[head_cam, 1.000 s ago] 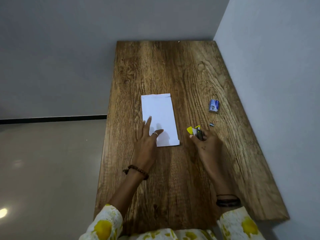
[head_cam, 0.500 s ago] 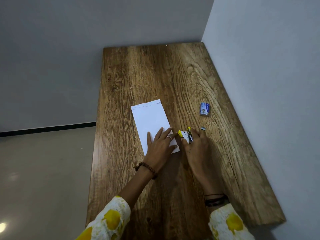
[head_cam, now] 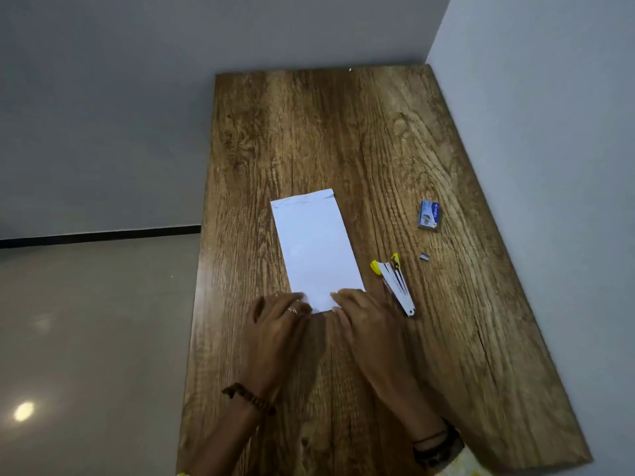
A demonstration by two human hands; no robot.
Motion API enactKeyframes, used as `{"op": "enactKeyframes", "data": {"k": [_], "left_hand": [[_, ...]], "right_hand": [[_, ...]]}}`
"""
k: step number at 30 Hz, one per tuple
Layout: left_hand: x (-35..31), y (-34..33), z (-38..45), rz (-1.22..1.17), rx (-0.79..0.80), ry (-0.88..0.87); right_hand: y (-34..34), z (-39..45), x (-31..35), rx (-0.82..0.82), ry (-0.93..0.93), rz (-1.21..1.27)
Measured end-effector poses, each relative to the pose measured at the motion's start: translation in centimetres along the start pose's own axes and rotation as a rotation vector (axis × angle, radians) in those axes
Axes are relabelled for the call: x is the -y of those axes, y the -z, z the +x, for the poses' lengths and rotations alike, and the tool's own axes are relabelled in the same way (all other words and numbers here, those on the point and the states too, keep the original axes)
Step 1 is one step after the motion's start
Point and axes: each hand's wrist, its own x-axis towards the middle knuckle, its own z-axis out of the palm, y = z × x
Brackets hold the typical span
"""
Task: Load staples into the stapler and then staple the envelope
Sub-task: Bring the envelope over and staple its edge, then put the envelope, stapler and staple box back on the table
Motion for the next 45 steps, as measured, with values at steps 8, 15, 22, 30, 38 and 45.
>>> {"op": "enactKeyframes", "data": {"k": [8, 15, 22, 30, 38, 45], "left_hand": [[4.0, 0.5, 8.2, 0.067, -0.021, 0.12], [9.0, 1.1, 21.6, 0.104, -0.079, 0.176], [12.4, 1.4, 31.2, 0.239, 0.0, 0.282], [11.7, 1.4, 30.6, 0.365, 0.048, 0.242], [3.9, 1.0, 23.4, -0.084, -0.001, -0.04], [-2.2, -1.5, 14.1, -0.353, 0.532, -0.254]], "right_hand": [[-2.7, 8.7, 0.0, 0.037, -0.106, 0.169], [-5.4, 23.4, -0.1, 0.009, -0.092, 0.12], [-9.2, 35.0, -0.2, 0.025, -0.044, 0.156], [-7.9, 32.6, 0.3, 0.072, 0.001, 0.137], [0.3, 24.0, 0.4, 0.053, -0.098, 0.158], [6.0, 9.4, -3.0, 0.275, -0.448, 0.06]]}}
